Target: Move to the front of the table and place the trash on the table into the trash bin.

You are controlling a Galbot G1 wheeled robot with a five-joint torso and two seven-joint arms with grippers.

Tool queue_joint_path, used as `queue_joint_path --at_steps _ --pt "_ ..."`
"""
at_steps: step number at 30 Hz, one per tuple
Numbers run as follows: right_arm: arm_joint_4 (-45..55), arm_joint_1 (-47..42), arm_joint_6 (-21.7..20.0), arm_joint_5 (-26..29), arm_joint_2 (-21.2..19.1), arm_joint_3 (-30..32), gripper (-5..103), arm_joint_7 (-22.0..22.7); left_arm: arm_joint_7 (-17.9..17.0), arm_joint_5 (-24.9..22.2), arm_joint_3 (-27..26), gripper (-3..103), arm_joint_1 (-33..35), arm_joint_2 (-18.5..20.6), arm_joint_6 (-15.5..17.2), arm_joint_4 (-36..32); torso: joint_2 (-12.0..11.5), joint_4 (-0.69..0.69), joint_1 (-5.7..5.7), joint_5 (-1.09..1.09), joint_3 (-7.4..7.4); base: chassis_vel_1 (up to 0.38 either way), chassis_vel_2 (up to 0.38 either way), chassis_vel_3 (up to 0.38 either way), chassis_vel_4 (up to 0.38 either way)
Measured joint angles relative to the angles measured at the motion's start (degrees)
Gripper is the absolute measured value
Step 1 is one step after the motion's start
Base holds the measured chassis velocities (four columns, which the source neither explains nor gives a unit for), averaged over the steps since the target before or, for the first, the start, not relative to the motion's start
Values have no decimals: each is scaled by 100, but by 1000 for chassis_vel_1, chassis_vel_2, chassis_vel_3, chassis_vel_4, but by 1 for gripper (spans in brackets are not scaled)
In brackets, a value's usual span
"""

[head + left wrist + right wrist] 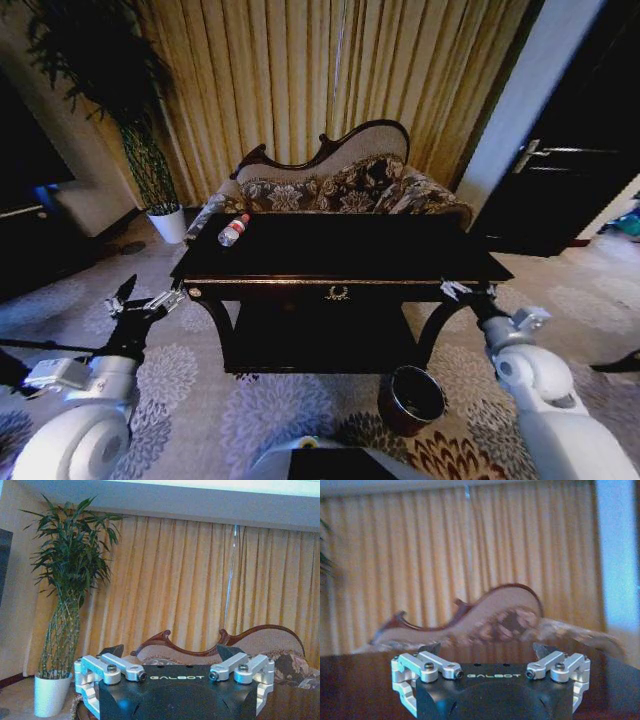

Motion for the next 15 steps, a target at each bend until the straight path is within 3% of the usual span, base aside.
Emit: queue_joint_path --at_steps 5,15 --pt "210 162 -83 -239 62 -407 100 10 -2 -6 -30 100 11 13 -11 0 0 0 0 1 0 0 0 0 0" --pt "209 166 -146 -485 40 -497 100 12 -11 -26 -67 100 18 20 -17 0 0 -1 0 1 0 0 0 0 0"
